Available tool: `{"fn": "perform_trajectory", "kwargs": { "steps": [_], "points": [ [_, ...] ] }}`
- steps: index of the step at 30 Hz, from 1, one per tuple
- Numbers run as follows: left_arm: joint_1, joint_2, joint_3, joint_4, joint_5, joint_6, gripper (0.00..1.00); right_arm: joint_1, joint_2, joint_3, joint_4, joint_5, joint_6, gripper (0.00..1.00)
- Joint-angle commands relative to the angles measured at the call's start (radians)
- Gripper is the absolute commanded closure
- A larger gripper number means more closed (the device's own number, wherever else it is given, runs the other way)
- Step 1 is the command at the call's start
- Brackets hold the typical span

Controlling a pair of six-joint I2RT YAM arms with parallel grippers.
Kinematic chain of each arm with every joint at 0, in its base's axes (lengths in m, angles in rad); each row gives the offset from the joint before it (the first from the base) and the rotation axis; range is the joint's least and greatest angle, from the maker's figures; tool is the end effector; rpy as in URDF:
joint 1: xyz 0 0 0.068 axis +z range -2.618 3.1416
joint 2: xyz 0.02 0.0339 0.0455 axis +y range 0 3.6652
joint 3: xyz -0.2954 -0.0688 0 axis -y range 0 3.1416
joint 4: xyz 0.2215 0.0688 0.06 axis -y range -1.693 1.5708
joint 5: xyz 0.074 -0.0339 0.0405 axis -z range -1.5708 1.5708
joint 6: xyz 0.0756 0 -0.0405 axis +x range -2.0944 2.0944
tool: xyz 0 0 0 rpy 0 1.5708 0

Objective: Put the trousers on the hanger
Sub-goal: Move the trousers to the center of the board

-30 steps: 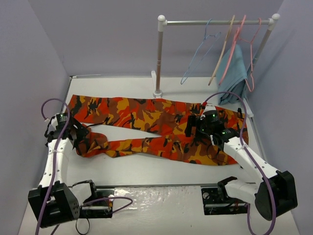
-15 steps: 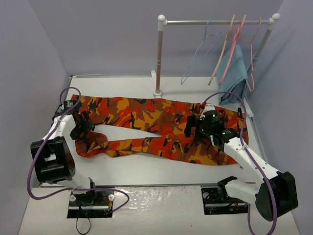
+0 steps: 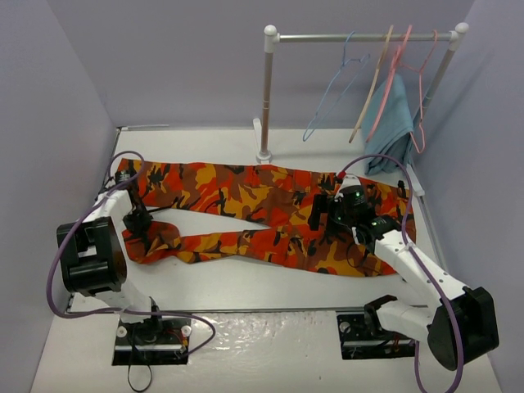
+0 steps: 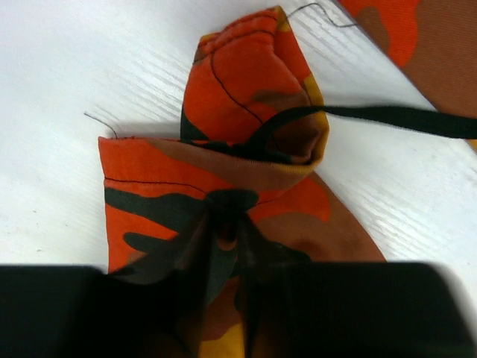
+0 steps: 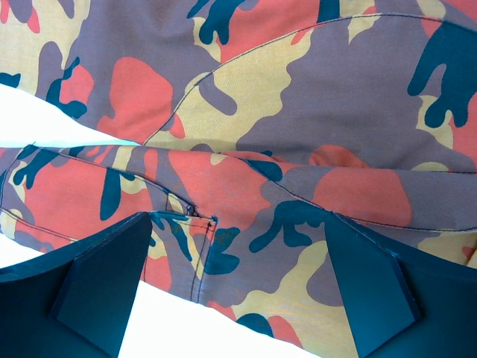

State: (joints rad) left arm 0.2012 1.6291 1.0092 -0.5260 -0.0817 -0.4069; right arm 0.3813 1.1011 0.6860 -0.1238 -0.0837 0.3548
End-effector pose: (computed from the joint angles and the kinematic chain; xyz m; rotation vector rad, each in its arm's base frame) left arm 0.3064 0.0688 0.1925 -0.8343 2.5789 0.0502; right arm 0.2217 0.0957 0.2658 -0.0796 2.1510 0.5232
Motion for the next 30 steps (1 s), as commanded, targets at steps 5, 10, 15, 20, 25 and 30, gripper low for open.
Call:
{"fn": "perform_trajectory", "kwargs": {
  "steps": [5, 10, 15, 20, 25, 30],
  "points": [
    [0.000, -0.012, 0.085, -0.017, -0.089, 0.013, 1.00, 0.011, -0.007, 0.007, 0.035, 0.019, 0.013, 0.00],
    [0.045, -0.101, 0.132, -0.050, -0.259, 0.006, 1.00, 0.010, 0.003, 0.012, 0.033, 0.034, 0.024, 0.00],
    [0.159, -0.130, 0.119, -0.046, -0.319, -0.068, 1.00, 0.010, -0.008, -0.003, 0.033, 0.050, 0.047, 0.00],
    [0.270, -0.099, 0.074, 0.027, -0.216, -0.137, 1.00, 0.011, -0.014, -0.012, 0.024, 0.062, 0.053, 0.00],
    [0.307, -0.109, 0.044, 0.110, -0.114, -0.162, 0.89, 0.018, -0.027, -0.009, 0.013, 0.061, 0.045, 0.00],
    [0.300, -0.200, -0.004, 0.172, 0.025, -0.190, 0.60, 0.041, -0.016, -0.008, 0.013, 0.067, 0.051, 0.01]
  ]
}}
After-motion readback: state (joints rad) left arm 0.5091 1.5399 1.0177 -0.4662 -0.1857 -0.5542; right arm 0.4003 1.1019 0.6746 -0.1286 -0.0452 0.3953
